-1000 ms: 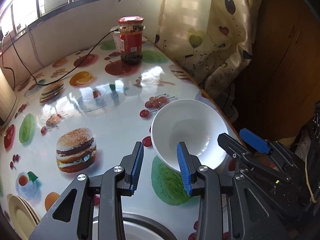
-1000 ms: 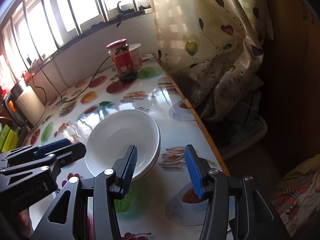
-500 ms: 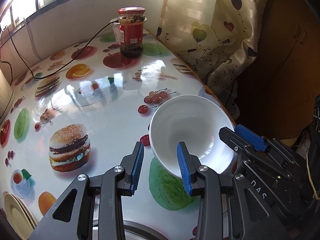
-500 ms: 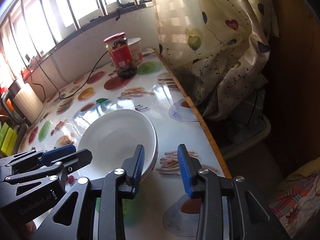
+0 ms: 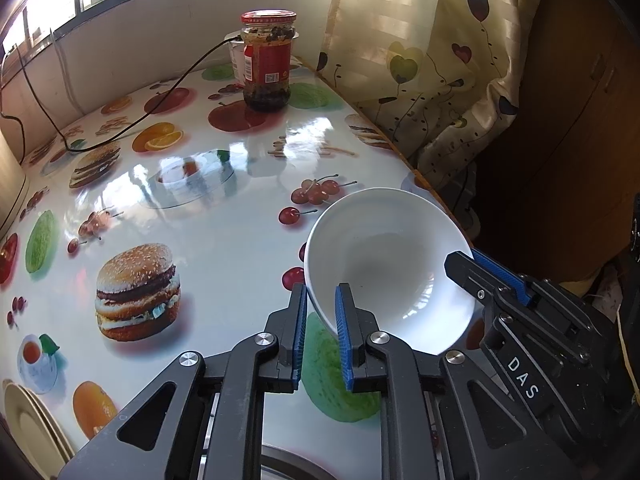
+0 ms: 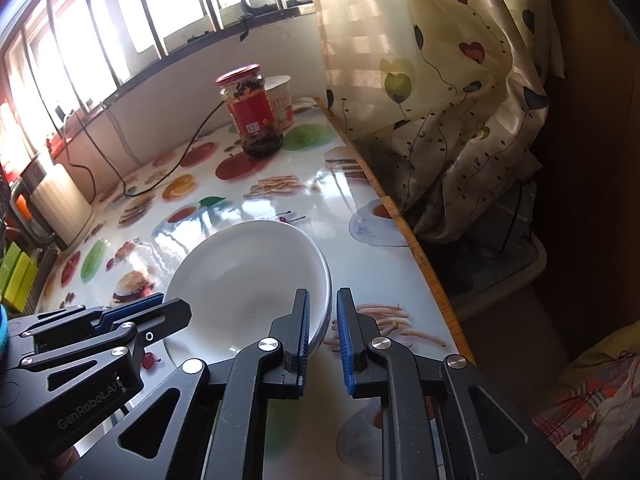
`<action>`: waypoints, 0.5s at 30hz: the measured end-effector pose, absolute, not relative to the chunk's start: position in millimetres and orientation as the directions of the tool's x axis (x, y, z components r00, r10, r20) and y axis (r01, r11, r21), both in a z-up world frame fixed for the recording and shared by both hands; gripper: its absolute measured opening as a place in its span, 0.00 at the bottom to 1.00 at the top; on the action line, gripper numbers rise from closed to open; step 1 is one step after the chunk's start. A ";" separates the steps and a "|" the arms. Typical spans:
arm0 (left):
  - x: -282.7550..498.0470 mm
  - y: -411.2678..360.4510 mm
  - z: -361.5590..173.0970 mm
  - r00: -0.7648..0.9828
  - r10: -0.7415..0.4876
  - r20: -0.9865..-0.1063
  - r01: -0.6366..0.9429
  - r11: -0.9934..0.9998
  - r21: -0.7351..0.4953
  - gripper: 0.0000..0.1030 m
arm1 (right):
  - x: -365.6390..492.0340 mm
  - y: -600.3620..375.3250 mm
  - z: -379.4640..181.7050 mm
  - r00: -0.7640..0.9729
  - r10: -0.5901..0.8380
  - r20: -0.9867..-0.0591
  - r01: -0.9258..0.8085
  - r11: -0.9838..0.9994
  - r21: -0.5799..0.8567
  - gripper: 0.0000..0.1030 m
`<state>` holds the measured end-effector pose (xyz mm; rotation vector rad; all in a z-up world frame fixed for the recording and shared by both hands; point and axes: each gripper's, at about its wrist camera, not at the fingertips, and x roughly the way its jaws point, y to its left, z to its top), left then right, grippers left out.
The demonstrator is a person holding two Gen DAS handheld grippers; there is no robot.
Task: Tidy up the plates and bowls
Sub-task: 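Close the left tool on the striped bowl rim while the right tool grips it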
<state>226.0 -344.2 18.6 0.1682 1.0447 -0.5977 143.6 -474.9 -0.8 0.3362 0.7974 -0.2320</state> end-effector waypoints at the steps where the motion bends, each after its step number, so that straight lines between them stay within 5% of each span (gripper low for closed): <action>1: 225.9 -343.6 18.7 0.361 -0.384 -0.850 0.538 0.830 -0.146 0.13 | 143.9 -474.7 -0.6 0.677 -0.076 -0.732 0.325 0.923 0.206 0.12; 15: 225.2 -344.6 18.5 0.368 -0.378 -0.850 0.543 0.829 -0.133 0.13 | 144.2 -471.6 -0.2 0.673 -0.086 -0.735 0.325 0.926 0.190 0.12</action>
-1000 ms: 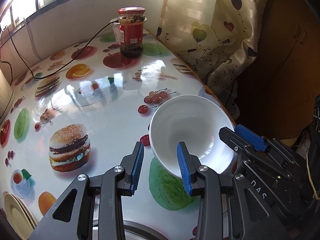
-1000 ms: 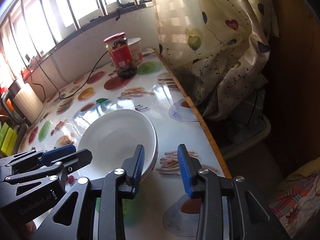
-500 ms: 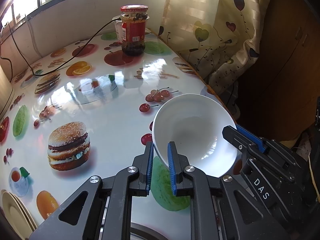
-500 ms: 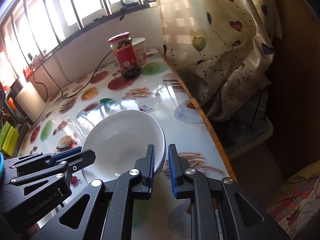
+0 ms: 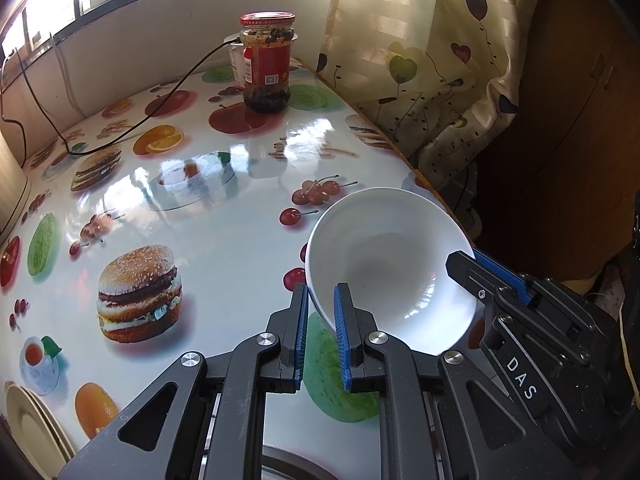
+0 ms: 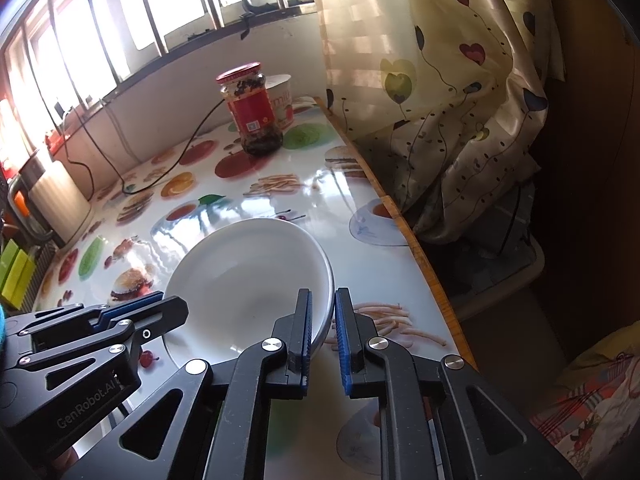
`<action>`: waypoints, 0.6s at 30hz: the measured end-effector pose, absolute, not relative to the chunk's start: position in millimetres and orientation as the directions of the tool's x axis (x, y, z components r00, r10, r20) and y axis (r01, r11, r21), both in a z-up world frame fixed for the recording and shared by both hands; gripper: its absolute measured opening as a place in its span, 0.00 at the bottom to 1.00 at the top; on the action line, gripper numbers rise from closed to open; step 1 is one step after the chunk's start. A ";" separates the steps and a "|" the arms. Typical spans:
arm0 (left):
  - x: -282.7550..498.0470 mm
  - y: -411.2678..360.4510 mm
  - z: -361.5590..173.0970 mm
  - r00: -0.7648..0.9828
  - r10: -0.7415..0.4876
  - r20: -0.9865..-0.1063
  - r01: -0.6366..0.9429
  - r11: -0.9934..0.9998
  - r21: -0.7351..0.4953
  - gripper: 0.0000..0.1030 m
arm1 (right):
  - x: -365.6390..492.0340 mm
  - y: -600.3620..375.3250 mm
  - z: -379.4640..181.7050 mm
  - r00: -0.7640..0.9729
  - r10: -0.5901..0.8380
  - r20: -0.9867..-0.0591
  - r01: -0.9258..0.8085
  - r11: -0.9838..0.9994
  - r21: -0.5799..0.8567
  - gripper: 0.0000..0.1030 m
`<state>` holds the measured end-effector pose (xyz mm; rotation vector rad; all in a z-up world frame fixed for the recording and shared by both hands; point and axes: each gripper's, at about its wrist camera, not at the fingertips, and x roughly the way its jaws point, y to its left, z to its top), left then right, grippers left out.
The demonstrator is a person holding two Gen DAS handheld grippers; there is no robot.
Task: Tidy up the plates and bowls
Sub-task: 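Close the left tool on the striped bowl rim while the right tool grips it, then lift the striped bowl with both tools and carry it toward the bowl stack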
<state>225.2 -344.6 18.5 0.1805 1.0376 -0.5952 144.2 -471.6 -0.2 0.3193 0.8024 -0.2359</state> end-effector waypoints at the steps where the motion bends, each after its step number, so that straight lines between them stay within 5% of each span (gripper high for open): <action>1: 225.3 -344.8 18.6 0.369 -0.377 -0.850 0.543 0.829 -0.131 0.13 | 144.0 -471.7 0.0 0.673 -0.086 -0.735 0.326 0.926 0.190 0.12; 18: 226.0 -344.5 18.5 0.364 -0.382 -0.850 0.539 0.830 -0.143 0.13 | 143.5 -474.3 0.2 0.673 -0.083 -0.735 0.327 0.924 0.196 0.11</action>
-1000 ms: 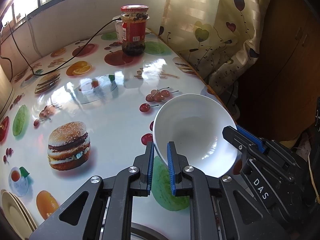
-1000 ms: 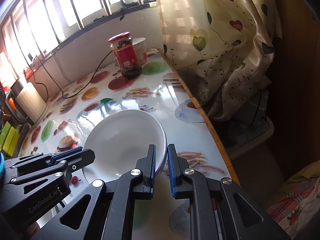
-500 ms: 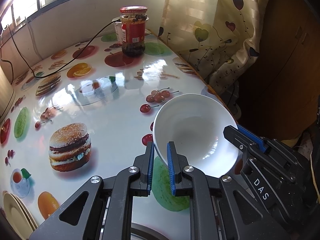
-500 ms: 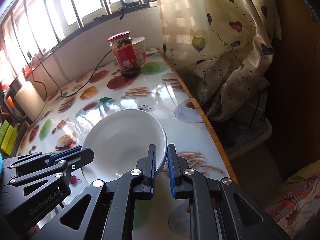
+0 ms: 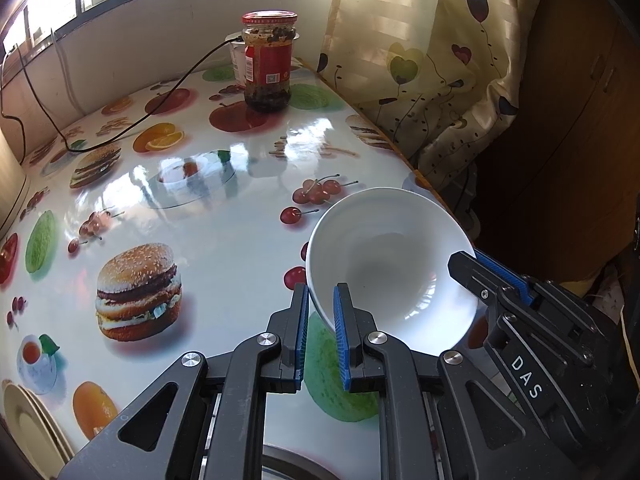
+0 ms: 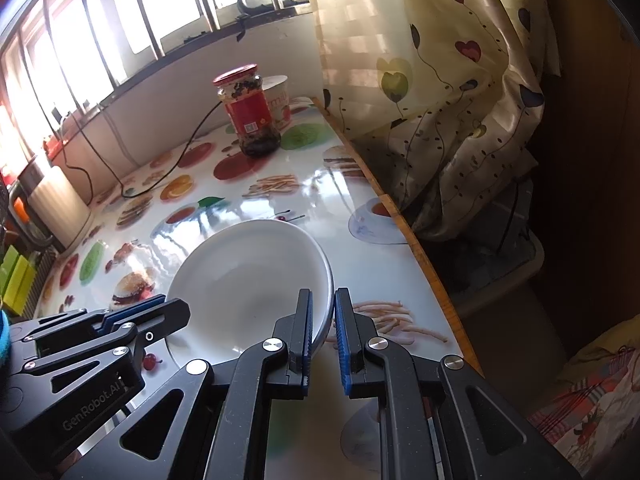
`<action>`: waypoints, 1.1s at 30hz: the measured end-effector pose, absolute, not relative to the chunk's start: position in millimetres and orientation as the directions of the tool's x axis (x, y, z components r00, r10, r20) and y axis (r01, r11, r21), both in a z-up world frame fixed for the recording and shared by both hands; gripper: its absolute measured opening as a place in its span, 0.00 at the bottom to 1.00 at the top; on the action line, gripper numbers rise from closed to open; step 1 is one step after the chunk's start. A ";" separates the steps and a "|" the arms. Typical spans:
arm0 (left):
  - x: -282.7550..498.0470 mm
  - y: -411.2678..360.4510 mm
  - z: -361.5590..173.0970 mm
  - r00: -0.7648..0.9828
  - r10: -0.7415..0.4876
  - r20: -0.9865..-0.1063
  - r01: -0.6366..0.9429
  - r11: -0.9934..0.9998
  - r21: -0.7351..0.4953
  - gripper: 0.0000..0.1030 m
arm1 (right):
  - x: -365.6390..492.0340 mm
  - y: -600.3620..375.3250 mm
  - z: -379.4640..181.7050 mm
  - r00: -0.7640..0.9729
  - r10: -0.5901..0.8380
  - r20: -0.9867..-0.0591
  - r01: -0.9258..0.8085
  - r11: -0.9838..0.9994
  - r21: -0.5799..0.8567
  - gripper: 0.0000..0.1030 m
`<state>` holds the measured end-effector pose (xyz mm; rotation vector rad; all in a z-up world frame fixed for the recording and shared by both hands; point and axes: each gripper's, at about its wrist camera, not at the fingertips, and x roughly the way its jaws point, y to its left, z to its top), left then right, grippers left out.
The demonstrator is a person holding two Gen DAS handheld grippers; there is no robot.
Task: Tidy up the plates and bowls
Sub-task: 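Lift the striped bowl with both tools and carry it toward the bowl stack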
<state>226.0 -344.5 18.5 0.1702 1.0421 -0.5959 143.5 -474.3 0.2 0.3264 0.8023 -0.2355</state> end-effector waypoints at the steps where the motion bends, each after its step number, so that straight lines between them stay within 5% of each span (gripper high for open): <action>1: 225.5 -344.8 18.9 0.363 -0.384 -0.849 0.538 0.830 -0.145 0.13 | 143.1 -473.8 0.4 0.674 -0.082 -0.734 0.327 0.924 0.198 0.11; 33: 186.7 -302.5 59.4 0.415 -0.457 -0.787 0.559 0.811 -0.176 0.13 | 101.6 -444.5 42.7 0.722 -0.090 -0.686 0.305 0.931 0.200 0.11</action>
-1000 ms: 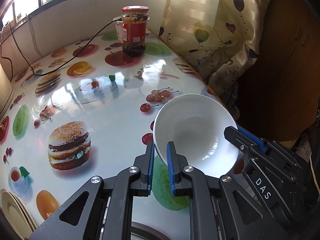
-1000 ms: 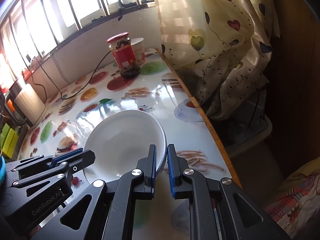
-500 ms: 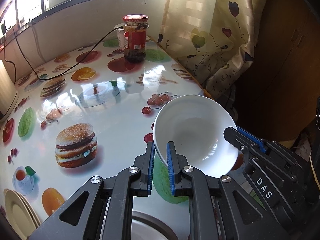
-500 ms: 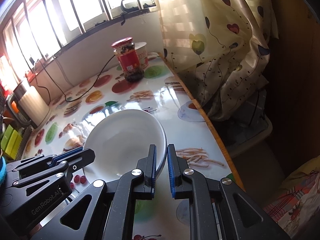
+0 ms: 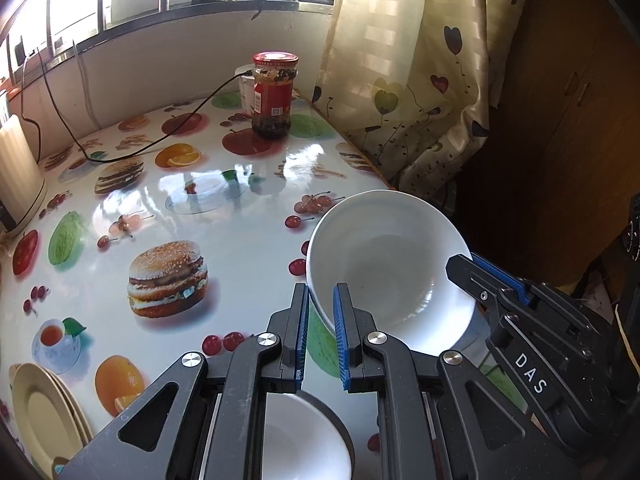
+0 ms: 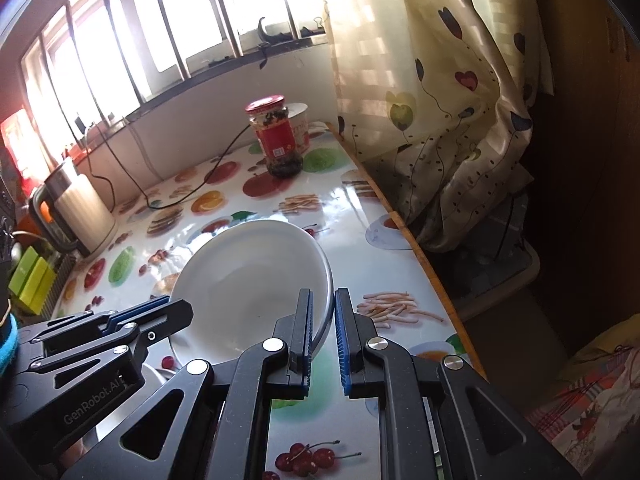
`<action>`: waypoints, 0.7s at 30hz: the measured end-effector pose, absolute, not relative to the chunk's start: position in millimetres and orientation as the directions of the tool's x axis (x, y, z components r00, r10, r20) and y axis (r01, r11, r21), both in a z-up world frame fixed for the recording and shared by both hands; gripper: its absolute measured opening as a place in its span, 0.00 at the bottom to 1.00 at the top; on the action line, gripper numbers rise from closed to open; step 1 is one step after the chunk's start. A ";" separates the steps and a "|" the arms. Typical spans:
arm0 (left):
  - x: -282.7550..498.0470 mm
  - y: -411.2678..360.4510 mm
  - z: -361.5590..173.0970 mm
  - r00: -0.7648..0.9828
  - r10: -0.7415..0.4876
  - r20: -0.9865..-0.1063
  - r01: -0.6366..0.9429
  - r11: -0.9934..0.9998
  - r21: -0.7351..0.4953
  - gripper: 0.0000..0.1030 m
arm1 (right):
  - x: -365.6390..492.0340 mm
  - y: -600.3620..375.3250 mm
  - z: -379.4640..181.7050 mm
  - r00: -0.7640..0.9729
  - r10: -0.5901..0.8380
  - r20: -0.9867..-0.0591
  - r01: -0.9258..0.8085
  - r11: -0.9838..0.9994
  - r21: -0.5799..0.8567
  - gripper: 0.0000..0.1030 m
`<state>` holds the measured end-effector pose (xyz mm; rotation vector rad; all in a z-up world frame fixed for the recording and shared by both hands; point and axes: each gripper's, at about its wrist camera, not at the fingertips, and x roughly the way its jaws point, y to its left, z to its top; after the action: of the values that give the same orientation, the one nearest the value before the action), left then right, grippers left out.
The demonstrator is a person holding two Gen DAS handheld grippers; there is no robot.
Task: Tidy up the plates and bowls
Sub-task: 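Lift the striped bowl with both tools and carry it toward the bowl stack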
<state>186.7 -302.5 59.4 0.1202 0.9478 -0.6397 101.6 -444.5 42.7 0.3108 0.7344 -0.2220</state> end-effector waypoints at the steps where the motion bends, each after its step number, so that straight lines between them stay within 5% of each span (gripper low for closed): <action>1: 184.8 -301.0 61.0 0.418 -0.457 -0.785 0.560 0.810 -0.173 0.13 | 99.6 -442.1 44.4 0.722 -0.092 -0.686 0.305 0.932 0.197 0.11; 21: 152.1 -250.6 79.2 0.443 -0.487 -0.753 0.543 0.814 -0.207 0.13 | 58.3 -396.7 72.2 0.758 -0.082 -0.647 0.269 0.943 0.195 0.11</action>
<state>152.1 -250.6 79.2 0.0684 0.9100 -0.6394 58.3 -396.7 72.2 0.2855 0.6861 -0.1941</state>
